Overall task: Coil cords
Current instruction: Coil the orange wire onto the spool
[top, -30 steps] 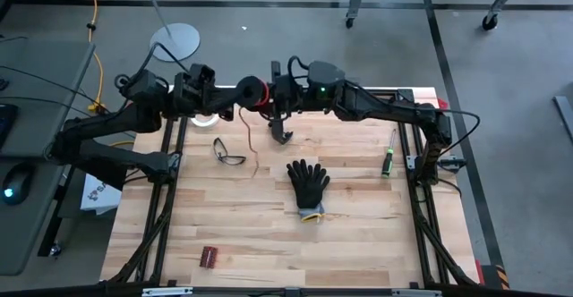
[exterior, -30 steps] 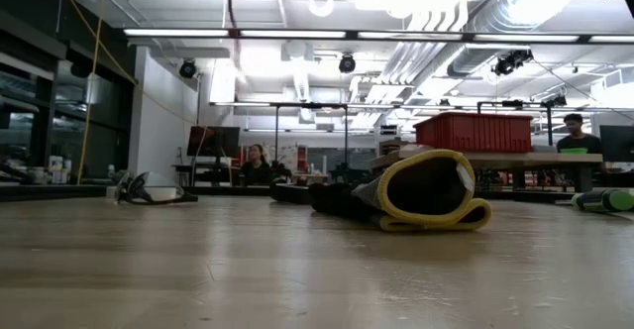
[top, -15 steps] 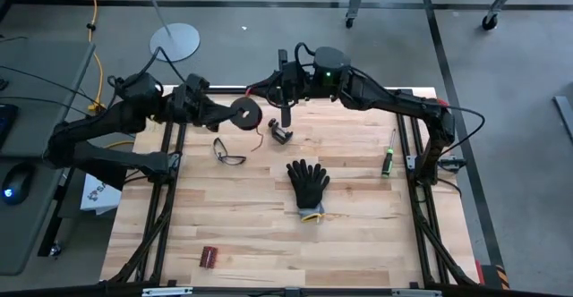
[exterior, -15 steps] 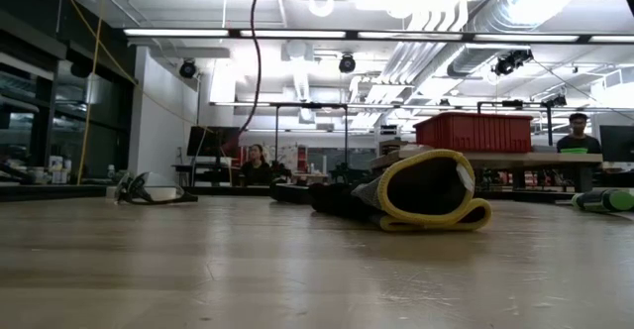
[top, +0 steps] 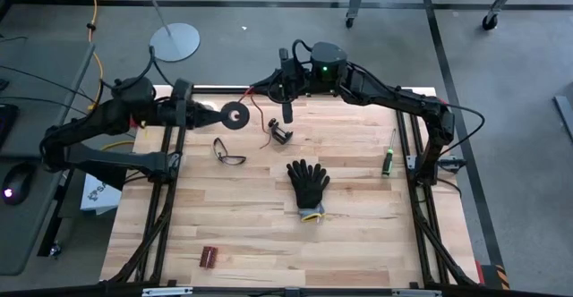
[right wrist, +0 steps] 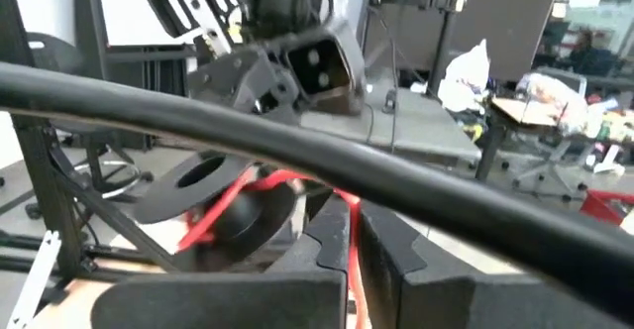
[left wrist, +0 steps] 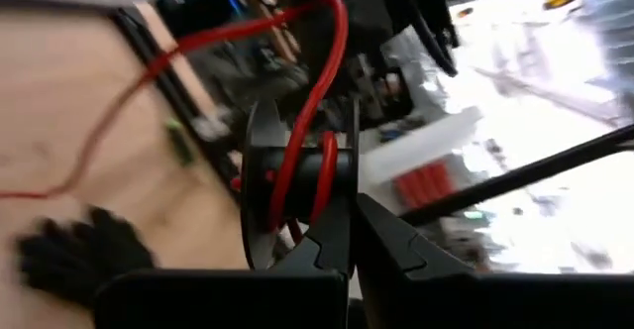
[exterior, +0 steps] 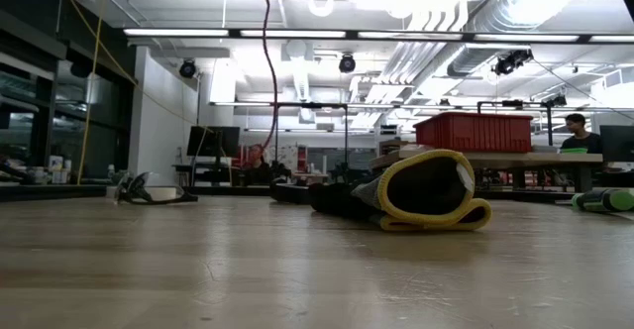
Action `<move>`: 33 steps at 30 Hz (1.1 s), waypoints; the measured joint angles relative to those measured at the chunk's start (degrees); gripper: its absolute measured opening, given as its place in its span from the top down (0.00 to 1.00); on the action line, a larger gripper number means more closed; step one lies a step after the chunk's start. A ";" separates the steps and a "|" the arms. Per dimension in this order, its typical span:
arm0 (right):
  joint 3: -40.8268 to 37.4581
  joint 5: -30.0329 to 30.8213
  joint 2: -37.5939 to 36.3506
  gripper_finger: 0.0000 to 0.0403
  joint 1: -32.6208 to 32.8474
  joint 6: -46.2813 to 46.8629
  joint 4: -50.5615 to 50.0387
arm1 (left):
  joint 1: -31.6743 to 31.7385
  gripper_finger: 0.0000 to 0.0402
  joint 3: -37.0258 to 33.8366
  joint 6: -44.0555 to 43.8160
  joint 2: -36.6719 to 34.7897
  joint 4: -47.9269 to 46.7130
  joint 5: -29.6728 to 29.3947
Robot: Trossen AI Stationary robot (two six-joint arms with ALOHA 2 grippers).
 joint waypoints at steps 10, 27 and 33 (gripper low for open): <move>0.02 0.39 -0.17 1.00 -0.04 0.10 -2.97 | -0.04 1.00 9.32 24.92 2.03 -7.36 -14.14; 0.06 4.96 -0.28 0.85 2.23 4.14 -2.16 | 0.00 1.00 16.27 35.72 10.77 10.08 -12.36; 0.04 6.83 -0.26 0.69 2.11 4.76 -1.86 | 0.00 1.00 16.72 35.92 11.63 13.81 -11.04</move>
